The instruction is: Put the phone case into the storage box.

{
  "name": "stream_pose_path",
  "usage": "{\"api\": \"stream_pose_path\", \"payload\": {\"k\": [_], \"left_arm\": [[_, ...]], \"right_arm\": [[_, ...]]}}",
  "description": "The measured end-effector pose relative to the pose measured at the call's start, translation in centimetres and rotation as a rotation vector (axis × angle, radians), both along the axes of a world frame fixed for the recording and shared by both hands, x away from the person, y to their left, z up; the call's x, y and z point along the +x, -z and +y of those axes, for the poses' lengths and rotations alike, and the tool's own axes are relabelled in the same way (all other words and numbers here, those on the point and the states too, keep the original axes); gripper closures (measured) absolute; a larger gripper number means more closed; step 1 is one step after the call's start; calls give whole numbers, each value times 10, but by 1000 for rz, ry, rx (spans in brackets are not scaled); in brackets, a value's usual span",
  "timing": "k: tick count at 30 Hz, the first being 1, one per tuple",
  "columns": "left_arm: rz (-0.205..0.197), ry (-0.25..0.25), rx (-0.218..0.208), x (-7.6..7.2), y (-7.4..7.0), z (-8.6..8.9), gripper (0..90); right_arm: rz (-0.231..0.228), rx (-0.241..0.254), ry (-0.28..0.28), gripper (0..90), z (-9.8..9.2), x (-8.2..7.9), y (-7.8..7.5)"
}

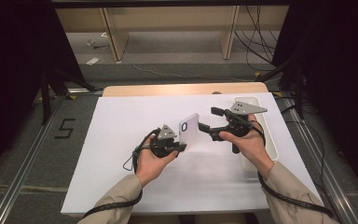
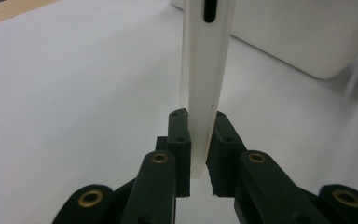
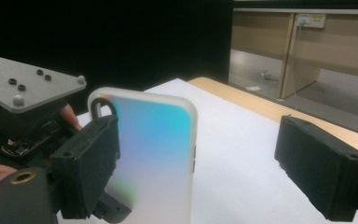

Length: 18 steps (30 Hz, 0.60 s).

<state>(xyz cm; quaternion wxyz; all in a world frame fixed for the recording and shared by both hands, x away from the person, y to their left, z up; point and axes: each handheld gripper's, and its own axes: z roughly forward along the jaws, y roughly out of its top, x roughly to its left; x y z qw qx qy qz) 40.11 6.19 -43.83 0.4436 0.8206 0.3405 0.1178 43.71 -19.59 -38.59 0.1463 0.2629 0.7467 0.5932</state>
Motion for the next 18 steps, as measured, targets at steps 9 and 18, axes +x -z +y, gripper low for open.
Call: {"api": "stream_pose_path", "payload": {"k": [9, 18], "left_arm": [[8, -36, 2, 1, 0, 1, 806], [16, -38, 3, -1, -1, -5, 806]], "right_arm": [[-1, -11, -1, 135, 7, -2, 4], [-9, -9, 5, 117, 16, -7, 6]]}}
